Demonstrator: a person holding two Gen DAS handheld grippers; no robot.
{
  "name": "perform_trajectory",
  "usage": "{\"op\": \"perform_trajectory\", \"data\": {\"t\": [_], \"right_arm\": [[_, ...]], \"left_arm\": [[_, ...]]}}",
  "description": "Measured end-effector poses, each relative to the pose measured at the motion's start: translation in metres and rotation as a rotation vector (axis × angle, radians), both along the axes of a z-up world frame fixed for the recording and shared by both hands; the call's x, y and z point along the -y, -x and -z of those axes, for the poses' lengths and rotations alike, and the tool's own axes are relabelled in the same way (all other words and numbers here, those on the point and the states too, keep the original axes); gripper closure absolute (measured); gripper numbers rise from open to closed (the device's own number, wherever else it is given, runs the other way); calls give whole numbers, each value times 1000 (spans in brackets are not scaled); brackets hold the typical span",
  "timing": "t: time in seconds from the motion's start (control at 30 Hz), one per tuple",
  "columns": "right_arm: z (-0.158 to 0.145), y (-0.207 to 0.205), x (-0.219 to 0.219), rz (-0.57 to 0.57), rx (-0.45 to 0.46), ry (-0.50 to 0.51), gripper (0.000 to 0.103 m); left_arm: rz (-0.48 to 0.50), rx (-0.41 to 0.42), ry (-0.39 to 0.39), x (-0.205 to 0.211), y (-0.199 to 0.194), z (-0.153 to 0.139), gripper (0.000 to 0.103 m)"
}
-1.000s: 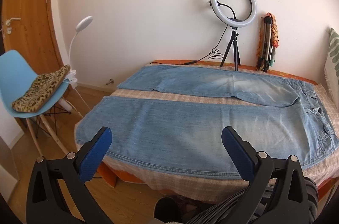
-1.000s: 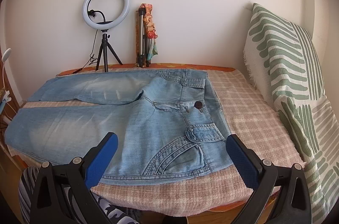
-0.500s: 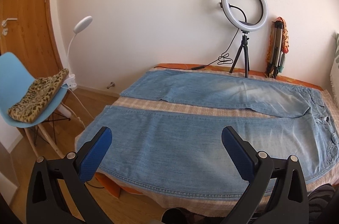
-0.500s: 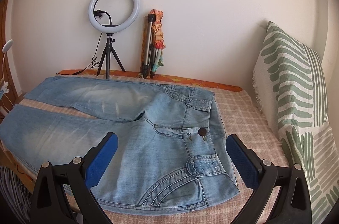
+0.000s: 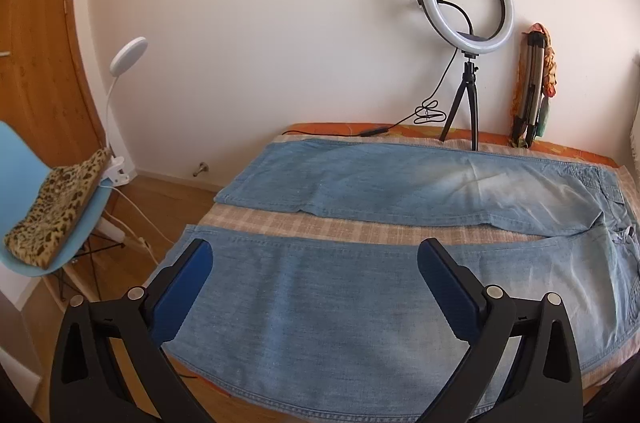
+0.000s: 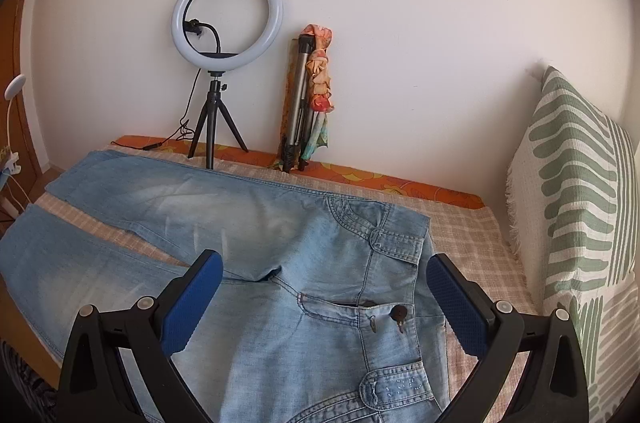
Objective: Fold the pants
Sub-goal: 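Move the right tool toward the jeans waistband and close it on the denim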
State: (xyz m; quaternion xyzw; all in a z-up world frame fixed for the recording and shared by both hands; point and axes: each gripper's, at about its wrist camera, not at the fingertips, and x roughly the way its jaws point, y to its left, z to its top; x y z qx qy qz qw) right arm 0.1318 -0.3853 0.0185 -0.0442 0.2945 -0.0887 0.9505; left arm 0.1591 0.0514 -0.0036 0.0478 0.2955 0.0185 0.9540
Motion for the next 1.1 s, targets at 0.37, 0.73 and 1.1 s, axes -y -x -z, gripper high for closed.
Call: {"op": "perform_trajectory", "data": {"t": [0.37,0.73,1.1], "right_arm": [[-15,-115,0,-198,-76,-25,1],[32,-239,-32,-397,-205,56,10],[120,-342,-61,-509,-365,-33,25]], "left_arm": [[35,-97,-7,-1,-67,16,7],[95,-188,8,8,-150,33,17],[110,-303,53,16,-241,71,23]]}}
